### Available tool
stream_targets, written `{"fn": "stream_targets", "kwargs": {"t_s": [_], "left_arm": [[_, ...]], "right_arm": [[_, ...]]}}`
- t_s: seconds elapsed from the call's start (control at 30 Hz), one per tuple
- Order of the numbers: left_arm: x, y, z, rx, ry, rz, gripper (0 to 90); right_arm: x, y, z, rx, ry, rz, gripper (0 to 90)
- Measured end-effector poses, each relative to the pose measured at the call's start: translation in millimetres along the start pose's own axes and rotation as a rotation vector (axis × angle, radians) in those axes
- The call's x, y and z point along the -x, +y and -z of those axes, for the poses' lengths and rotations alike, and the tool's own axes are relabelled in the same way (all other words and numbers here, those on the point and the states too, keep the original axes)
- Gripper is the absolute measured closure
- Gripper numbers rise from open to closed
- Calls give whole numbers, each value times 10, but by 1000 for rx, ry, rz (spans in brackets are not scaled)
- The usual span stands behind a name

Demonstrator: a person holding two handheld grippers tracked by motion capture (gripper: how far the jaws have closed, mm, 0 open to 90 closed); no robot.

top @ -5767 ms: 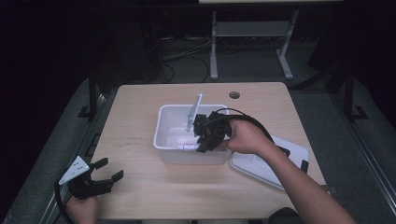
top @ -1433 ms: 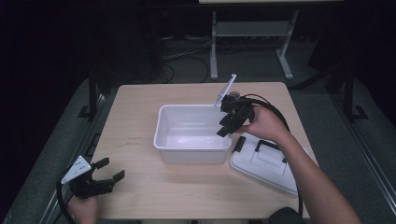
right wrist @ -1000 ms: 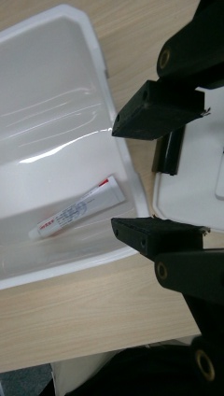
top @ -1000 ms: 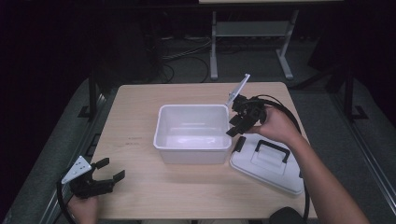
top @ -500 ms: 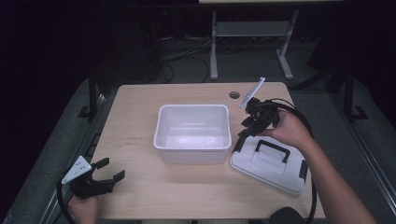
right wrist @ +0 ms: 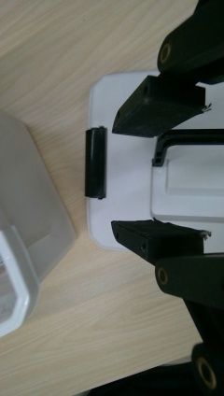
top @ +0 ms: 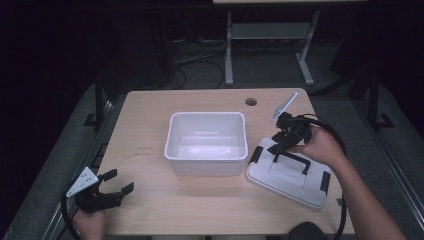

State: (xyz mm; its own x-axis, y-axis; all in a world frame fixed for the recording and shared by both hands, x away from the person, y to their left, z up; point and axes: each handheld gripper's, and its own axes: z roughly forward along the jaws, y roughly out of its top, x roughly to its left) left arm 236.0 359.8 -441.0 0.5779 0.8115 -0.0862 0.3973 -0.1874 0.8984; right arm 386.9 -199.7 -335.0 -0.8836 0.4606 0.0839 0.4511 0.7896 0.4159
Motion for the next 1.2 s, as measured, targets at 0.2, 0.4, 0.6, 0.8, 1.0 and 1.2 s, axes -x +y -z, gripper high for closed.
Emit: {"fn": "stream_targets", "kwargs": {"t_s": [0.2,0.4,0.6,0.8,1.0,1.2], "left_arm": [[4,2,-1,0,0,-3,134],[4,0,-5,0,-1,-1,134],[8,1,-13,-5,-1,-4,134],[11,1,-19,-6,-3,-3,134],[13,1,-20,-7,-3,-3,134],[12,3,-21,-7,-2,-5,134]], "right_arm": [[45,-131,-30,-10,-5,-21,453],[110,-283,-73,-26,-11,-49,453],[168,-395,-95,-30,-16,-73,457],[217,-485,-122,-32,-17,-90,465],[245,-550,-153,-33,-17,-108,478],[276,-618,-181,-31,-17,-123,488]]}}
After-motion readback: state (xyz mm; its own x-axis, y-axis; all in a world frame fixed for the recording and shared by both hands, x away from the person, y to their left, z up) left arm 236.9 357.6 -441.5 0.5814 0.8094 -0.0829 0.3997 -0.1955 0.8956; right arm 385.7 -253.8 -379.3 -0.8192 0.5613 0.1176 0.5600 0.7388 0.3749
